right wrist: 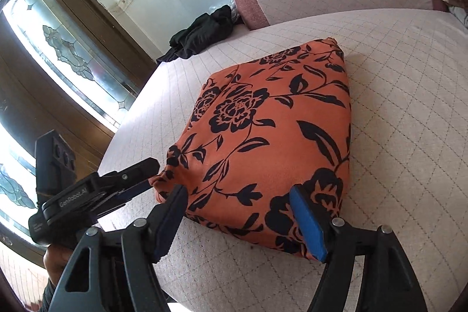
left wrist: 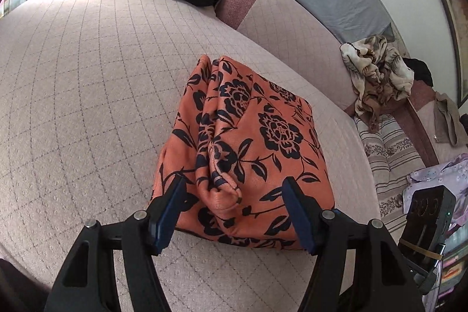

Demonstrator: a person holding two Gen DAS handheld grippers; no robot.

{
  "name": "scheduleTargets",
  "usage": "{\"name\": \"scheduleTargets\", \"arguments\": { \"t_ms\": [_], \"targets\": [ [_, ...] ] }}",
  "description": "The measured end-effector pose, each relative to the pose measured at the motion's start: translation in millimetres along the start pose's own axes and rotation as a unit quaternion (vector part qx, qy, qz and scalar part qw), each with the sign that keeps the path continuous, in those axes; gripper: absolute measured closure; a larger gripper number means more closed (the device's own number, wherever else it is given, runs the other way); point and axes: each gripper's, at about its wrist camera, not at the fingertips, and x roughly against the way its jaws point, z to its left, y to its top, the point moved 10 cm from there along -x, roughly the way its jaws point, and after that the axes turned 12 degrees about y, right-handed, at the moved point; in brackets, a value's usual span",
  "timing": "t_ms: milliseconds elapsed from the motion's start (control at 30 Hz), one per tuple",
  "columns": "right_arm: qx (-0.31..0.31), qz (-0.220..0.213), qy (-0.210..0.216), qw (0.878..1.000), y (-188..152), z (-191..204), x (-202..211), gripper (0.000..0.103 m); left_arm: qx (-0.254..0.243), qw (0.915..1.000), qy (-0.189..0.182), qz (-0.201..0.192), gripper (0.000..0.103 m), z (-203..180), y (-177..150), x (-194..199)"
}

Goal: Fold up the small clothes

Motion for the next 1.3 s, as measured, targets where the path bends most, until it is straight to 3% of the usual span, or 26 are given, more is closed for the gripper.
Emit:
{"name": "scheduleTargets", "arguments": {
  "t_ms": [133,200,300,367,467,567,600,700,767,833,900,1000,1067,1167,1200,1300],
  "targets": [
    [-0.001,0.0,0.005,1.0,-0.9,0.3,-3.5,0.028,0.003,0.999,-0.009,0.044,0.037,-2.6,-5.7,-24.0],
    [-0.002,0.0,0.007,1.0,-1.3,-0.2,-4.5,0.028,0.014,0.9976,-0.02,0.064,0.06,-2.8,-10.6,-31.9],
    [-0.003,0.002,0.01,1.0,-2.0,-3.0,-3.0,0.028,0.006,0.9978,-0.007,0.066,0.085,-2.8,-13.2,-34.7],
    [-0.006,0.006,0.01,1.0,-2.8,-5.7,-4.2,0.028,-0.004,0.9989,0.0,0.046,0.092,-3.8,-6.3,-25.9],
    [-0.008,0.013,0.009,1.0,-2.6,-6.3,-6.1,0.028,-0.048,0.998,0.018,-0.038,0.094,-19.2,18.2,13.9],
    [-0.002,0.015,0.009,1.0,-0.5,-1.7,-7.5,0.028,-0.12,0.9862,0.047,-0.104,0.094,-36.5,23.2,42.5],
    [0.0,0.017,0.009,1.0,-0.2,0.0,-8.4,0.028,-0.129,0.9846,0.065,-0.099,0.094,-31.2,17.1,33.9],
    [0.002,0.029,-0.002,1.0,-4.1,-2.1,-14.8,0.028,-0.092,0.9895,0.107,-0.035,0.094,8.5,-8.1,-10.4],
    [-0.002,0.039,0.004,0.999,-8.3,-3.3,-18.2,0.028,-0.07,0.9922,0.103,-0.007,0.093,18.3,-16.7,-21.9],
    [0.006,0.044,0.0,0.999,-10.6,-3.4,-18.2,0.028,-0.078,0.9919,0.098,-0.021,0.094,11.4,-8.6,-14.1],
    [0.009,0.048,-0.006,0.999,-9.9,-4.8,-18.3,0.028,-0.086,0.9896,0.098,-0.06,0.094,0.0,5.2,8.9],
    [0.001,0.044,0.0,0.999,-5.2,-3.0,-16.1,0.028,-0.124,0.9722,0.122,-0.157,0.094,-22.4,19.4,57.0],
    [0.011,0.042,0.0,0.999,-4.1,1.3,-15.6,0.028,-0.144,0.9668,0.148,-0.151,0.094,-19.6,9.7,47.4],
    [0.013,0.054,-0.013,0.998,-7.6,-2.9,-19.6,0.028,-0.11,0.975,0.186,-0.053,0.094,22.8,-18.2,-6.6],
    [0.009,0.056,-0.008,0.998,-9.0,-4.0,-20.2,0.028,-0.094,0.9774,0.185,-0.04,0.094,29.7,-22.0,-11.1],
    [0.009,0.056,-0.003,0.998,-11.0,-4.5,-18.3,0.028,-0.12,0.9693,0.191,-0.098,0.095,11.3,-7.9,15.6]
  ]
}}
